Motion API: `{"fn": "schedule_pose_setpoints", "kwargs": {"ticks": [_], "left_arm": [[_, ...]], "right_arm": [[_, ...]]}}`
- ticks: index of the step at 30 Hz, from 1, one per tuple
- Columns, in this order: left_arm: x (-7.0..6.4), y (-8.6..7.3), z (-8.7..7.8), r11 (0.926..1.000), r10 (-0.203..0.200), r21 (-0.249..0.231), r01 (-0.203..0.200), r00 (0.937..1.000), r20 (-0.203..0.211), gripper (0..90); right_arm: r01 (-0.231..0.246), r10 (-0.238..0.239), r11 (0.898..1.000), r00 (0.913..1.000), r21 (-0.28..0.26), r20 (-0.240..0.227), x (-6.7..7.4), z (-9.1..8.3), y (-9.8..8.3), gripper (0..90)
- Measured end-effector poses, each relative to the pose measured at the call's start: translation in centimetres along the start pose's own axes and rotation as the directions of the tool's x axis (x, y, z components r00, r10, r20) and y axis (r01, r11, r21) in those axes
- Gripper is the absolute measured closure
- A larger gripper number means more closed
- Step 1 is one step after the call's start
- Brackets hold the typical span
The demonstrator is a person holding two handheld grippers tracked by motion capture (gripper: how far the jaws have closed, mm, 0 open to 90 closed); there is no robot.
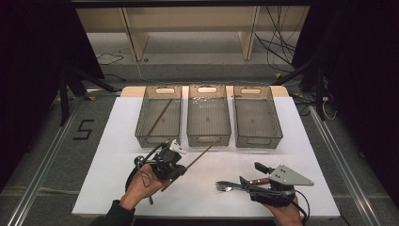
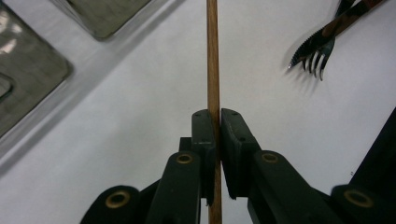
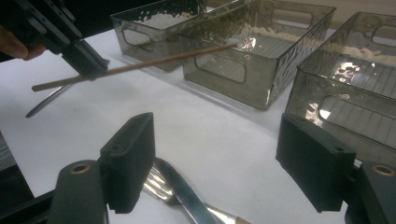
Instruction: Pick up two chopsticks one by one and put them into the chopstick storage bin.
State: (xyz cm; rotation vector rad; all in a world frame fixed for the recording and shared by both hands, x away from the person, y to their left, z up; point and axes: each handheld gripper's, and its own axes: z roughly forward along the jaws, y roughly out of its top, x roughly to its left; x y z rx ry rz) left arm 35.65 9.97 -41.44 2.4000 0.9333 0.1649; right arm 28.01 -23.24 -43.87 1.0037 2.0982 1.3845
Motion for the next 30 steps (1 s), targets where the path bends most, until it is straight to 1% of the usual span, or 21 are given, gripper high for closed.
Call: {"fn": "schedule_pose_setpoints", "kwargs": {"ticks": [2, 8, 14, 18, 23, 24, 28, 29, 30], "left_arm": [[0.3, 0.0, -0.4, 0.9999, -0.001, -0.011, 0.001, 1.0, -0.002, 84.0], [1.3, -0.2, -1.9, 0.9984, -0.032, -0.047, 0.031, 0.9993, -0.021, 84.0], [2.5, -0.4, -3.2, 0.9953, -0.058, -0.079, 0.055, 0.9975, -0.04, 84.0], [3.4, -0.6, -4.2, 0.9908, -0.085, -0.11, 0.078, 0.9949, -0.055, 84.0], [4.9, -0.9, -5.3, 0.9834, -0.123, -0.144, 0.111, 0.9894, -0.077, 84.0], [5.1, -0.9, -5.5, 0.9809, -0.136, -0.152, 0.122, 0.9875, -0.081, 84.0], [6.2, -1.0, -6.0, 0.975, -0.159, -0.171, 0.142, 0.9831, -0.09, 84.0], [6.4, -1.0, -6.0, 0.9721, -0.169, -0.18, 0.15, 0.9813, -0.093, 84.0], [6.7, -0.9, -6.0, 0.9714, -0.173, -0.181, 0.154, 0.9804, -0.094, 84.0]], "right_arm": [[-0.002, 0.002, 1.0, 1.0, -0.001, 0.0, 0.0, 0.0, 0.0, 28.7], [-0.003, 0.003, 1.0, 1.0, -0.001, 0.0, 0.0, 0.0, 0.0, 28.7], [-0.001, 0.001, 1.0, 1.0, 0.0, 0.0, 0.0, 0.0, 0.0, 28.8], [-0.001, 0.001, 1.0, 1.0, 0.0, 0.001, 0.0, 0.0, 0.0, 28.7], [-0.002, 0.002, 1.0, 1.0, -0.001, 0.002, -0.1, 0.0, 0.0, 28.7], [-0.003, 0.003, 1.0, 1.0, 0.0, 0.001, -0.1, 0.0, 0.0, 28.7], [-0.005, 0.005, 1.0, 1.0, 0.0, -0.001, -0.1, 0.0, 0.0, 28.7], [-0.005, 0.005, 1.0, 1.0, 0.0, -0.001, -0.1, 0.0, 0.0, 28.7], [-0.005, 0.005, 1.0, 1.0, -0.001, 0.001, -0.1, 0.1, 0.0, 28.7]]}}
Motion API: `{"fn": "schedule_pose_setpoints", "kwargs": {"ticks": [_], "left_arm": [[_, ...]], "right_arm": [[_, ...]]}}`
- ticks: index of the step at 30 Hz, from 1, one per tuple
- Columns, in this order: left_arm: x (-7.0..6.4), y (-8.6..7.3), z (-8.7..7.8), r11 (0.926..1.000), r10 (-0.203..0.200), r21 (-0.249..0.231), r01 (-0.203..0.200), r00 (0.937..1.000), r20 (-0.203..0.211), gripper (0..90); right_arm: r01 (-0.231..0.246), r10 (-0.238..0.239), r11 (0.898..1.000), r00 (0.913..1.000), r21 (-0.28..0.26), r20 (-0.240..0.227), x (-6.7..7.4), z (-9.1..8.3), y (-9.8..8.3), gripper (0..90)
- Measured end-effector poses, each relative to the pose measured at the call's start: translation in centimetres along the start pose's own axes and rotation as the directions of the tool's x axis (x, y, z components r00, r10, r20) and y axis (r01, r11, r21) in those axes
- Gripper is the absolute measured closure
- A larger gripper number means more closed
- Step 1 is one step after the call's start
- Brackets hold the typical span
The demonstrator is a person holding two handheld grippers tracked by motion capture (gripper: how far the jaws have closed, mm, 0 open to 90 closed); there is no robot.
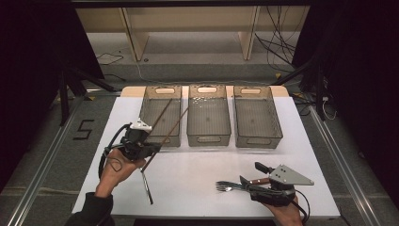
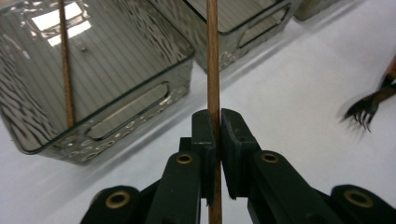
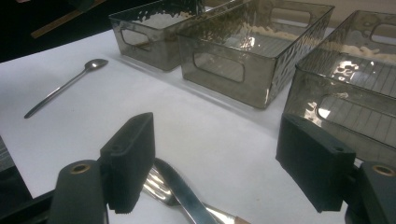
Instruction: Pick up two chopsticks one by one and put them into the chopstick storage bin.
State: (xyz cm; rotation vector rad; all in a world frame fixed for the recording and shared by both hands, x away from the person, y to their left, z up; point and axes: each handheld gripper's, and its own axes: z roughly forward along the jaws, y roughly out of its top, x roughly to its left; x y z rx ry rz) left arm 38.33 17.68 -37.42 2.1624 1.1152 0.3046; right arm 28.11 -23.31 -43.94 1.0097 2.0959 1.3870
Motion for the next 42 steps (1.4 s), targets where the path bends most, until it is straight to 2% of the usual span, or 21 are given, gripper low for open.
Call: {"fn": "schedule_pose_setpoints", "kwargs": {"ticks": [14, 26, 37, 42], "left_arm": [[2.9, 2.2, 0.4, 0.9982, -0.054, -0.03, 0.052, 0.9973, -0.051, 84.0], [4.8, 4.4, 1.5, 0.9971, -0.067, -0.042, 0.063, 0.9933, -0.095, 84.0], [6.8, 5.5, 3.0, 0.9949, -0.099, -0.035, 0.095, 0.9875, -0.123, 83.9], [7.3, 6.0, 3.6, 0.9952, -0.095, -0.036, 0.091, 0.9861, -0.136, 83.9]], "right_arm": [[-0.005, 0.005, 1.0, 1.0, 0.0, 0.002, 0.0, 0.0, 0.0, 28.7], [-0.005, 0.005, 1.0, 1.0, 0.0, 0.001, 0.0, 0.0, 0.0, 28.7], [-0.005, 0.005, 1.0, 1.0, 0.001, 0.0, -0.1, 0.0, 0.0, 28.7], [-0.008, 0.008, 1.0, 1.0, 0.001, 0.0, -0.1, -0.1, 0.0, 28.7]]}}
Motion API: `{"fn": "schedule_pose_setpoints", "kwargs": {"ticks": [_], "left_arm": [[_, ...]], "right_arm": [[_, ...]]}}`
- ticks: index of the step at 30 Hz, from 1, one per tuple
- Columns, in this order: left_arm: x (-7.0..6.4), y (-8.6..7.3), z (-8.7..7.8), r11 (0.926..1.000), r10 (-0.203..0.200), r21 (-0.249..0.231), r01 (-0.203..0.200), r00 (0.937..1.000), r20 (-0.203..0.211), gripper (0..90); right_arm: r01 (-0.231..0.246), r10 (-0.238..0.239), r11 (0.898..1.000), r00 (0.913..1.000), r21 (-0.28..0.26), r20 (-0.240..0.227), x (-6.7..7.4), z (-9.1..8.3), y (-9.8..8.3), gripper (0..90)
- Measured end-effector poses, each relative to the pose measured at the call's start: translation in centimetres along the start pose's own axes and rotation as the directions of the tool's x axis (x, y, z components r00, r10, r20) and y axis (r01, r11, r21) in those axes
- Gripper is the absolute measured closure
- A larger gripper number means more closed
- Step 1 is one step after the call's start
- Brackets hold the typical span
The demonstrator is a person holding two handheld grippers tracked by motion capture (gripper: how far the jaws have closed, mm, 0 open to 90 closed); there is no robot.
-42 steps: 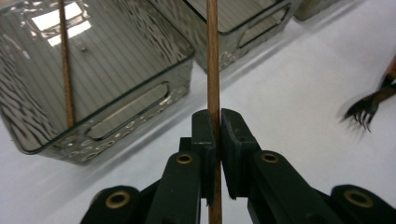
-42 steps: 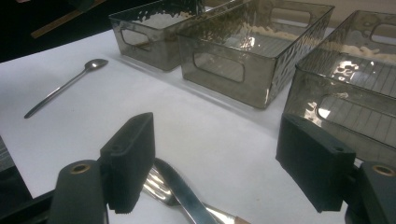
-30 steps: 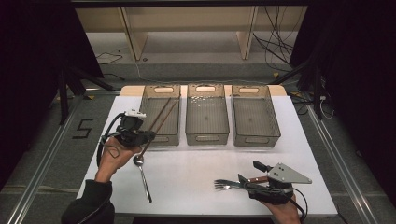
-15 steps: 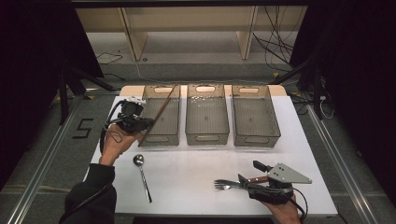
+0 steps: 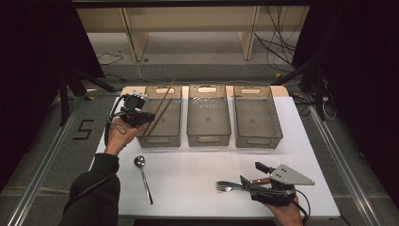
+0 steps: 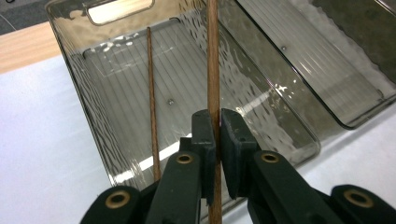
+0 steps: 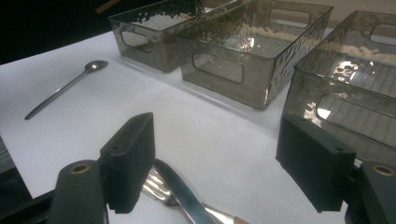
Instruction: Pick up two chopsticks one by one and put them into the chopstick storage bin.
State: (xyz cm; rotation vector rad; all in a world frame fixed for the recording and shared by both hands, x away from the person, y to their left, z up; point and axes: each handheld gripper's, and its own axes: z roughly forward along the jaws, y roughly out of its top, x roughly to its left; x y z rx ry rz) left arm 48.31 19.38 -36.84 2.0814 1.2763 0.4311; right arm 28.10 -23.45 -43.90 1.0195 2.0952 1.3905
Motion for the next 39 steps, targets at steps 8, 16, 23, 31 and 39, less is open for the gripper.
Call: {"fn": "schedule_pose_setpoints", "kwargs": {"ticks": [8, 16, 23, 31, 39], "left_arm": [[0.5, 0.8, 1.4, 0.9998, 0.006, 0.017, -0.006, 0.9998, -0.02, 83.9], [0.9, 0.8, 2.9, 0.9993, -0.016, 0.034, 0.017, 0.9991, -0.039, 83.9], [1.4, 0.5, 3.7, 0.9988, -0.033, 0.036, 0.034, 0.9988, -0.037, 83.9], [1.7, 0.8, 4.4, 0.9982, -0.031, 0.051, 0.033, 0.9985, -0.046, 83.9], [2.1, 0.7, 5.2, 0.9974, -0.036, 0.06, 0.04, 0.9973, -0.064, 80.8]], "right_arm": [[0.001, -0.001, 1.0, 1.0, 0.001, -0.002, 0.0, 0.0, 0.0, 28.7], [-0.001, 0.001, 1.0, 1.0, -0.001, -0.002, 0.0, 0.0, 0.0, 28.7], [0.0, 0.0, 1.0, 1.0, -0.001, -0.003, 0.0, 0.0, 0.0, 28.7], [0.0, 0.0, 1.0, 1.0, -0.001, -0.003, 0.0, 0.0, 0.0, 28.7], [0.003, -0.003, 1.0, 1.0, 0.0, -0.005, 0.0, 0.0, 0.0, 28.7]]}}
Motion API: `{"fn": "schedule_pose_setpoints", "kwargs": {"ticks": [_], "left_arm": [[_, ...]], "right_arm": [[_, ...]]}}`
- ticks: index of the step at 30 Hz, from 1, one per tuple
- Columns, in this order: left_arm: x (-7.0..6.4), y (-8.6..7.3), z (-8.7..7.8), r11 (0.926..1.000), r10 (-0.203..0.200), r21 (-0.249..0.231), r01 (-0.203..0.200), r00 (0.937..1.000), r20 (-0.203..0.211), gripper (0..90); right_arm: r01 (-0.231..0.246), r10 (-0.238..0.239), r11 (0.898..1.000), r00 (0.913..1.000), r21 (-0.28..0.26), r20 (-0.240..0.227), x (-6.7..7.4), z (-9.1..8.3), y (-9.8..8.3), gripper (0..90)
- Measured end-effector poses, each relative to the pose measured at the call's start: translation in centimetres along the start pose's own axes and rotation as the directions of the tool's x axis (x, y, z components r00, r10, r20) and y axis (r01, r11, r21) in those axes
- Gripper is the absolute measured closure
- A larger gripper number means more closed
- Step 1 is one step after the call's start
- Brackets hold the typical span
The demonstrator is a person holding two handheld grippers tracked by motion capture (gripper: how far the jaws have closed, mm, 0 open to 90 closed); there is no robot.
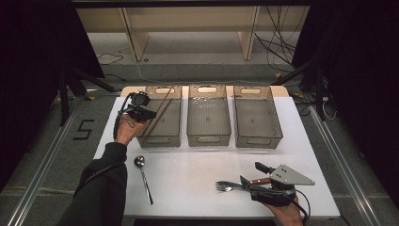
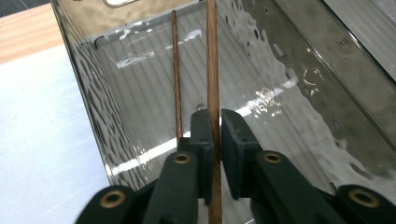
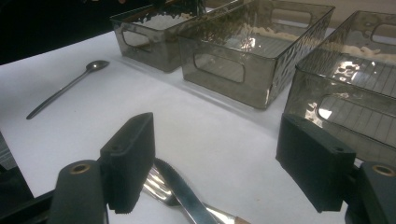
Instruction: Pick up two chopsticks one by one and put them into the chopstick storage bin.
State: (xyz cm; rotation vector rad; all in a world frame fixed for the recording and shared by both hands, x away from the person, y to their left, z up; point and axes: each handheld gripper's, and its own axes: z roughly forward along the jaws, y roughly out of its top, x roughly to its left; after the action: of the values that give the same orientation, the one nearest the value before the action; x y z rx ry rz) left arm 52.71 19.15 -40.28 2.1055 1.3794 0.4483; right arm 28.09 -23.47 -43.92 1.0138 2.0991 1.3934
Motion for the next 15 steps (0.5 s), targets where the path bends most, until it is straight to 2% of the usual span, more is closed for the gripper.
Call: {"fn": "schedule_pose_setpoints", "kwargs": {"ticks": [2, 3, 9, 15], "left_arm": [[-0.1, 0.0, 0.0, 1.0, -0.008, 0.003, 0.008, 0.9999, 0.013, 67.6], [-0.2, 0.0, 0.0, 1.0, -0.006, 0.002, 0.006, 0.9999, 0.013, 64.4], [-0.5, 0.1, -0.5, 0.9997, -0.024, 0.006, 0.024, 0.9997, 0.002, 48.4], [-0.9, 0.0, -1.8, 0.9987, -0.049, -0.013, 0.05, 0.9977, 0.046, 35.1]], "right_arm": [[0.0, 0.0, 1.0, 1.0, -0.001, 0.0, 0.0, 0.0, 0.0, 28.7], [-0.002, 0.002, 1.0, 1.0, -0.001, -0.001, 0.0, 0.0, 0.0, 28.7], [0.001, -0.001, 1.0, 1.0, 0.0, -0.001, 0.0, 0.1, 0.0, 28.7], [0.0, 0.0, 1.0, 1.0, 0.001, 0.001, 0.0, 0.0, 0.0, 28.7]]}}
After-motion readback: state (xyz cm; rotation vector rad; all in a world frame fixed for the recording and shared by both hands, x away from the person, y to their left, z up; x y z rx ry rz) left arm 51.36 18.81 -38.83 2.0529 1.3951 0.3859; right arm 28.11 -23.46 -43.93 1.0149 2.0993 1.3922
